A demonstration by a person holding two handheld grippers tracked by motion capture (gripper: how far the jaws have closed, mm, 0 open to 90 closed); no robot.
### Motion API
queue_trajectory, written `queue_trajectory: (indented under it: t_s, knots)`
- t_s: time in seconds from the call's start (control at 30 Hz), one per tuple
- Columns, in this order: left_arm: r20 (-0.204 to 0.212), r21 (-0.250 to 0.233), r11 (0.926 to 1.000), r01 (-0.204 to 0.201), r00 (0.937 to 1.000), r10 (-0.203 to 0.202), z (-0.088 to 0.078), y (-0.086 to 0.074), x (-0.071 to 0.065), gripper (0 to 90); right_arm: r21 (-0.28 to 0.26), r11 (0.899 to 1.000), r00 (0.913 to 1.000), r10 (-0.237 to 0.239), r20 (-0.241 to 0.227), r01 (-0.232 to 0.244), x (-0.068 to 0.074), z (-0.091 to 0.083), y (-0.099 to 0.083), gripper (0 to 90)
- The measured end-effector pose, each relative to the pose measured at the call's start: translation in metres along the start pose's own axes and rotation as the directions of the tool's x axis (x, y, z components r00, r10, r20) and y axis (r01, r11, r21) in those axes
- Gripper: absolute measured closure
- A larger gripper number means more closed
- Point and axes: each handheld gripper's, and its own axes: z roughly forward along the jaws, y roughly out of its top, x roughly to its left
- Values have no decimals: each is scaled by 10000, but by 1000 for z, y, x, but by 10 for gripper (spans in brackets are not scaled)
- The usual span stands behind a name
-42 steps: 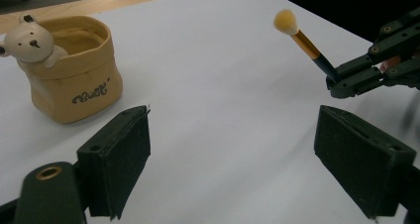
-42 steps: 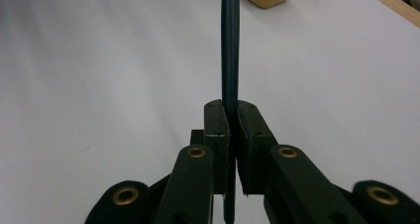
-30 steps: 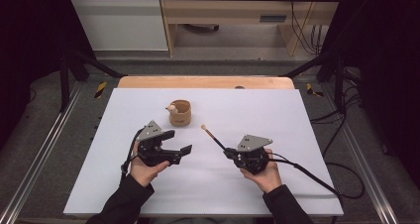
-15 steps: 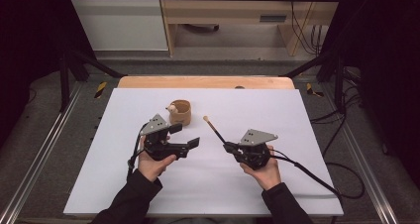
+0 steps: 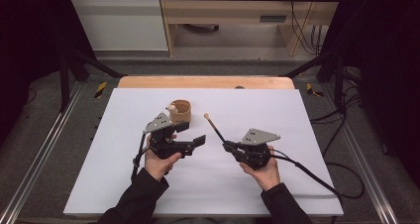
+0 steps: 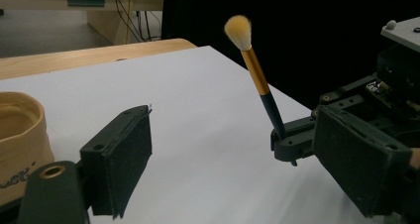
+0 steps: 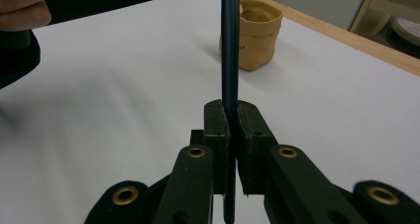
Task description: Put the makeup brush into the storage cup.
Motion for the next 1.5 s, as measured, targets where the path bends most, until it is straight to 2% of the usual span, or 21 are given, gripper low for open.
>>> queue_trajectory:
  t_s: [0.53,1.07,1.5]
  knots:
    - [643,10,9999,129,9978,-130,14,0,-7,217,-32,10000,9999,-88,-83,88,2,1,-2,845]
    - [757,-77,9992,395,9964,-388,25,0,-7,315,-110,9999,9998,-105,-175,103,4,1,-3,845]
    - [840,-86,9990,448,9955,-439,32,-2,-8,455,-81,9999,9997,-87,-235,85,4,3,-3,845]
